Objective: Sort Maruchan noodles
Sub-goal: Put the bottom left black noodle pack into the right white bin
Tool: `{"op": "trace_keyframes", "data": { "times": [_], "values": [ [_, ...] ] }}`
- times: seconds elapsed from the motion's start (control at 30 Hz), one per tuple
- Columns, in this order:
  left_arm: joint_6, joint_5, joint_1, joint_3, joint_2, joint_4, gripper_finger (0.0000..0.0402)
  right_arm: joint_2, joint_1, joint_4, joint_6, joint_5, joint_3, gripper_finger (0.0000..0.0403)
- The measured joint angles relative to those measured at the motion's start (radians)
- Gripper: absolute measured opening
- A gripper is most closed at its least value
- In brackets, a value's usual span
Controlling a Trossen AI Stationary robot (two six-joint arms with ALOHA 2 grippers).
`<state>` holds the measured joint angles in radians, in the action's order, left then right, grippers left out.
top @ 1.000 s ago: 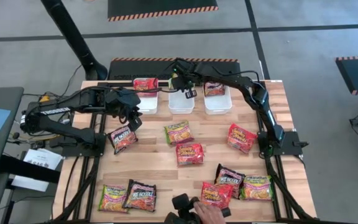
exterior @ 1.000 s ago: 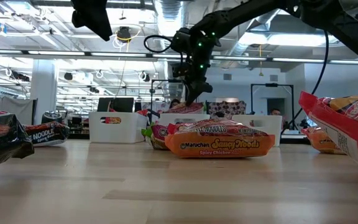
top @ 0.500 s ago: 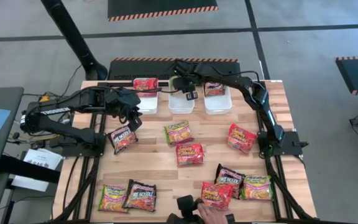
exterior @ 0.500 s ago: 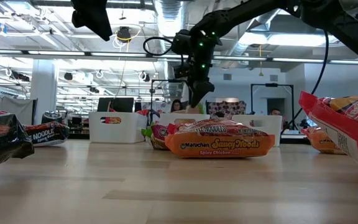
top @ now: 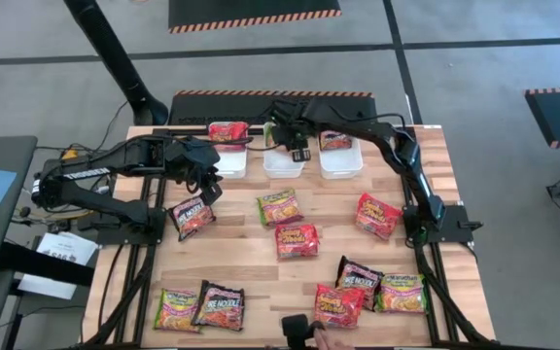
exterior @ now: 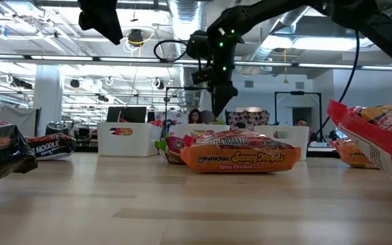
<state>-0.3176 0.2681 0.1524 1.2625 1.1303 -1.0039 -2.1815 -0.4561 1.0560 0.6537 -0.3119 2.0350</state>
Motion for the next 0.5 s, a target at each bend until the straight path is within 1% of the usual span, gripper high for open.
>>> {"op": "trace_keyframes", "data": {
  "times": [0.1,0.27,0.5],
  "values": [
    [0.0,0.0,0.0,0.0,0.0,0.0,0.0116,0.028,0.023,0.03,-0.016,-0.021,0.0,0.0175],
    [-0.011,0.0,0.0,0.0,-0.001,0.0,0.0116,0.079,0.058,0.098,-0.105,-0.028,0.0,0.0175],
    [-0.036,0.016,-0.036,0.0,-0.054,-0.022,0.0116,0.149,0.085,0.282,-0.32,-0.009,0.0,0.0175]
  ]
}}
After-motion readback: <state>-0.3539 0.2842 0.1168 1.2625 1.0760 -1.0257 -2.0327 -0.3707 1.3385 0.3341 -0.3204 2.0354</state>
